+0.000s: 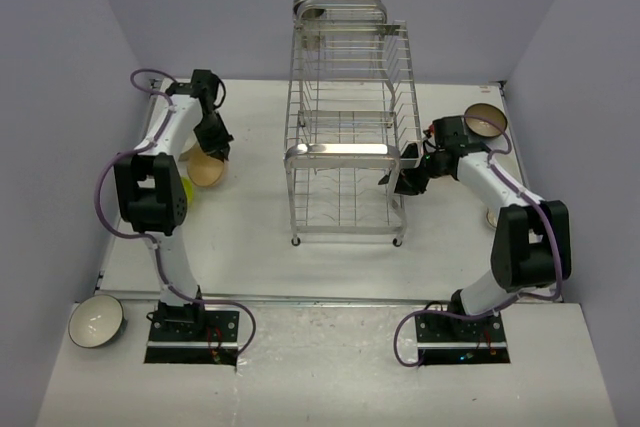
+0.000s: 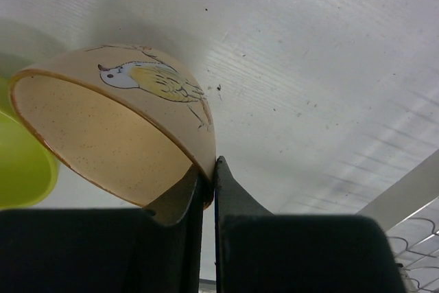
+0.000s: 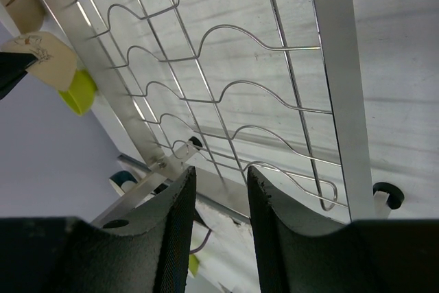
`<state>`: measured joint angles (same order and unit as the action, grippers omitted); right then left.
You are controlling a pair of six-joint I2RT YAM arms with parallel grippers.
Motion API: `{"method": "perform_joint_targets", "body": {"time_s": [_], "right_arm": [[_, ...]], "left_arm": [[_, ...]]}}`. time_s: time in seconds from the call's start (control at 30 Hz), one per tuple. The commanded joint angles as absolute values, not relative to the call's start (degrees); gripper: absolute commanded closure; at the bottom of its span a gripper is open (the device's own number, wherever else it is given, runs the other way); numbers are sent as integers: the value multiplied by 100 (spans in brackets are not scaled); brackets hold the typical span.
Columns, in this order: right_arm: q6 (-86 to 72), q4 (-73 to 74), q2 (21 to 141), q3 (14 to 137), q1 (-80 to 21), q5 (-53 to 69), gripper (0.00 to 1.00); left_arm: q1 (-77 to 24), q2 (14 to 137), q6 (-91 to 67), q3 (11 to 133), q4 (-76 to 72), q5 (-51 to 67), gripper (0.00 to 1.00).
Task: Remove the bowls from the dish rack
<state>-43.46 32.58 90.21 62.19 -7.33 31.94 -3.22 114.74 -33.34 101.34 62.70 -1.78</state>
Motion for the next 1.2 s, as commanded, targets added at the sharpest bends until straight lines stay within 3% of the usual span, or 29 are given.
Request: {"method": "perform_joint_targets", "body": {"time_s": [0.0, 0.83, 1.17], "right_arm": [[-4298, 3208, 8719, 6152, -703, 3032, 63], [-3156, 4165, 7524, 6380, -703, 1855, 60], [-2725, 5026, 6979, 6759, -703, 1415, 54]], "left_arm": [[-387, 11566, -3129, 10151, 6249, -536, 100], [-483, 12384, -3120, 10573, 5977, -633, 99], [-475, 12331, -3208, 10608, 5511, -299, 62]]}}
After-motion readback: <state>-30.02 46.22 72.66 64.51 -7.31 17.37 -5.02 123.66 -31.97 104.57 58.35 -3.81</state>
